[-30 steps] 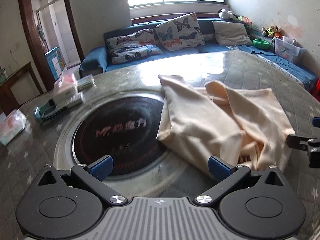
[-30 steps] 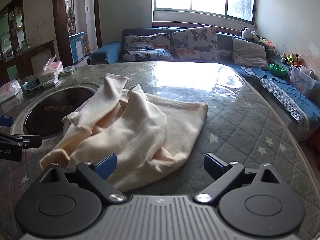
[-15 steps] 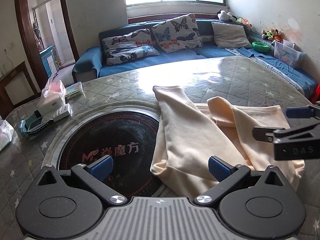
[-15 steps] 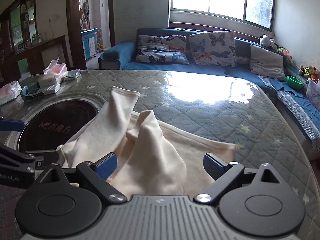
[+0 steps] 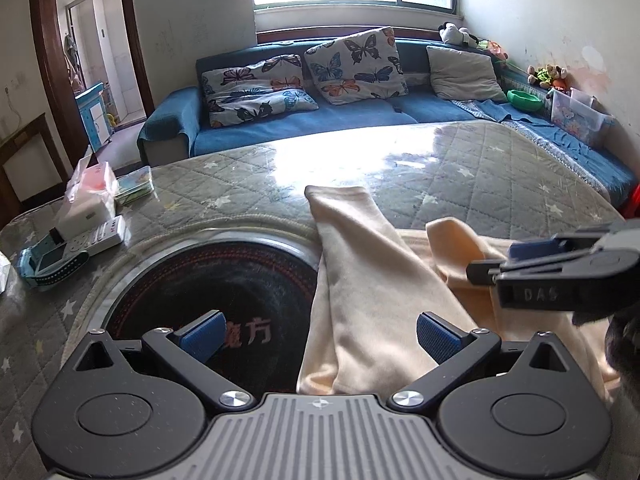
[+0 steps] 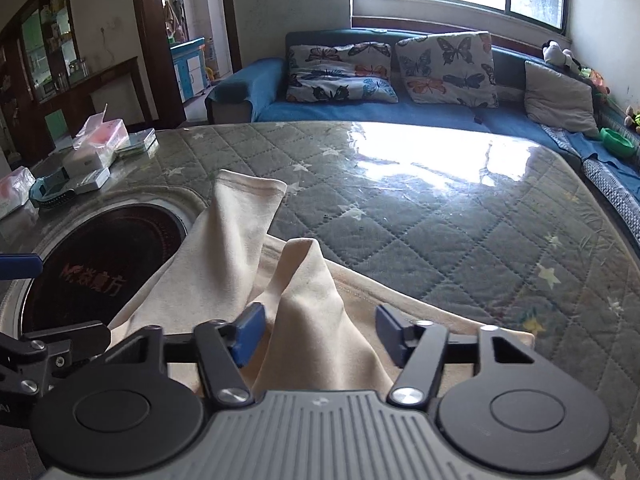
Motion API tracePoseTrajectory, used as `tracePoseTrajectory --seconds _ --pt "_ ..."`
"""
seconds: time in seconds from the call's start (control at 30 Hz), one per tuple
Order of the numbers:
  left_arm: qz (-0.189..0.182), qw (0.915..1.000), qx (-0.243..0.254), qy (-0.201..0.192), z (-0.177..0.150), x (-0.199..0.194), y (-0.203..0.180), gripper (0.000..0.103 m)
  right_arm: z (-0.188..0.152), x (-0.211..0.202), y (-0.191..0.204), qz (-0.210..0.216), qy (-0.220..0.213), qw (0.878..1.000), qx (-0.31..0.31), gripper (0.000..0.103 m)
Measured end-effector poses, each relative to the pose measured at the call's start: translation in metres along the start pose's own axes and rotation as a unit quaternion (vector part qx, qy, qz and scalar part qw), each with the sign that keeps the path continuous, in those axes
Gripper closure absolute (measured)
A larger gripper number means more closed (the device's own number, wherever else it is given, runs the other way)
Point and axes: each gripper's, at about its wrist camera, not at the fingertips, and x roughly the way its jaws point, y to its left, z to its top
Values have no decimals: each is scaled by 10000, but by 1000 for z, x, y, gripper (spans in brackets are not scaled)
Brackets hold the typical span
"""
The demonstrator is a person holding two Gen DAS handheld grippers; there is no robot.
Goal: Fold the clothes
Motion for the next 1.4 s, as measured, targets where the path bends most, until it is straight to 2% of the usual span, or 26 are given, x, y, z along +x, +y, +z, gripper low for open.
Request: tracePoseTrajectory --seconds 0.03,0.07,0.2,0.27,0.37,0.47,0.6,0.77,0.83,0.87,0.93,0.97,1.0,1.13,1.3,1.4 --pt "-17 10000 -15 -3 3 3 -1 0 1 3 0 27 26 10000 13 56" --pt "-35 10000 -30 -7 5 5 -1 1 0 4 -1 23 42 10000 9 64" --pt "-184 9998 -37 -47 19 18 -9 1 -4 2 -5 -44 7 10000 -34 81" --pt "-248 9997 -33 -47 26 26 -14 5 -6 -3 -10 -84 -52 10000 1 89" --pt "-310 9995 24 -30 35 40 -23 12 -12 -15 -19 -154 -179 9996 173 94" --pt "-280 9995 124 17 43 55 -31 16 -16 -28 -27 -229 -314 9989 280 96" --pt "-220 9995 163 174 44 76 -34 29 -23 -49 -39 -322 -503 9972 460 97" --pt "-362 9982 -5 471 42 95 -29 44 -38 -81 -55 -503 -697 9939 695 97" --pt "-390 9984 -11 400 42 94 -27 58 -44 -92 -61 -585 -766 9924 767 97" --pt "-399 9985 -1 366 42 93 -27 62 -49 -99 -65 -652 -792 9913 820 97" --pt "-397 9987 -39 321 42 90 -24 83 -60 -111 -74 -789 -823 9889 951 97" --pt "-445 9986 -110 278 42 87 -20 85 -65 -115 -78 -830 -828 9878 1023 97" --pt "-480 9984 -188 235 42 84 -15 92 -69 -119 -82 -871 -832 9867 1095 97" --pt "-541 9974 -474 -5 40 61 3 99 -89 -133 -97 -1027 -842 9810 1417 97" --pt "-444 9960 -650 -423 32 17 30 100 -115 -150 -112 -1196 -921 9718 1810 97" --pt "-411 9958 -678 -449 28 1 37 99 -127 -160 -118 -1258 -994 9665 2002 97"
